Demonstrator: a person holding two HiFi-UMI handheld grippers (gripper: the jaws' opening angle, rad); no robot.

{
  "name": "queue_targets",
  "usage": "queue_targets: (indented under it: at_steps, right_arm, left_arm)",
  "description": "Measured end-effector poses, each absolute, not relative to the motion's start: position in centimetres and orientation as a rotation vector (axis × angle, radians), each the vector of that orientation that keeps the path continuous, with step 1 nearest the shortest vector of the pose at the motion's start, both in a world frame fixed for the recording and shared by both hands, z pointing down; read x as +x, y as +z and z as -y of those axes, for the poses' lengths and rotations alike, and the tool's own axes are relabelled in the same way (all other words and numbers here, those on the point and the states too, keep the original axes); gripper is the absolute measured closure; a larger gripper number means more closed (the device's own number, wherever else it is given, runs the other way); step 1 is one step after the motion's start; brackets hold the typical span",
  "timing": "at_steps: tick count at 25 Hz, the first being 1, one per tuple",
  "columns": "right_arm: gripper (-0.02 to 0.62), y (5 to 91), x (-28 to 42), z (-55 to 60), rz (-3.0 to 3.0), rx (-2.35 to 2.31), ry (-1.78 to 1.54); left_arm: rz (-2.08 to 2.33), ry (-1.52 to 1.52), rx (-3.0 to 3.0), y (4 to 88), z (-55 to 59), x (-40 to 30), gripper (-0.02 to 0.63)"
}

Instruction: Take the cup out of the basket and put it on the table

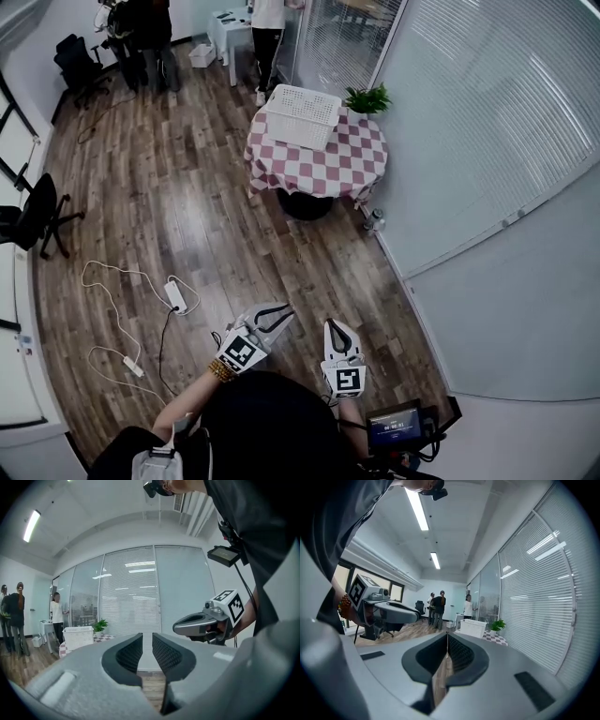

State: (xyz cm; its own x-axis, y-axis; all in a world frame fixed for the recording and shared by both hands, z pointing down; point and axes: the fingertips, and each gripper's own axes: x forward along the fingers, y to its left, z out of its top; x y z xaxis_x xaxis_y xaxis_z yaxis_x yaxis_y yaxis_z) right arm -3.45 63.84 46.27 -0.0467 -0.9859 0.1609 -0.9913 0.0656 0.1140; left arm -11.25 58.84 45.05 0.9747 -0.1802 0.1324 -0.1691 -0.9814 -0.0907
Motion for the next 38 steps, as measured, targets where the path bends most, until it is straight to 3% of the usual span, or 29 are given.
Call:
queue_targets:
  at_steps: [11,24,38]
  right_arm:
    - [0.584,45.7,-5.0,-54.1,2.136,1.993,0.008]
    - [0.584,46.8,-6.2,-50.6,2.103,1.971,0.067]
    - [0.584,48.1,-2.5,-39.9,2.241,1.887,0.073]
  left_arm:
    - [-0.272,-0.205,-3.051,45.8,-48.9,-13.3,0.538]
    - [-0.245,-0.192,-3.1,47.6,-45.3,-13.9,0.56]
    - [-0.444,-0.279,-3.077,48.6,-36.8,-12.3,0.6]
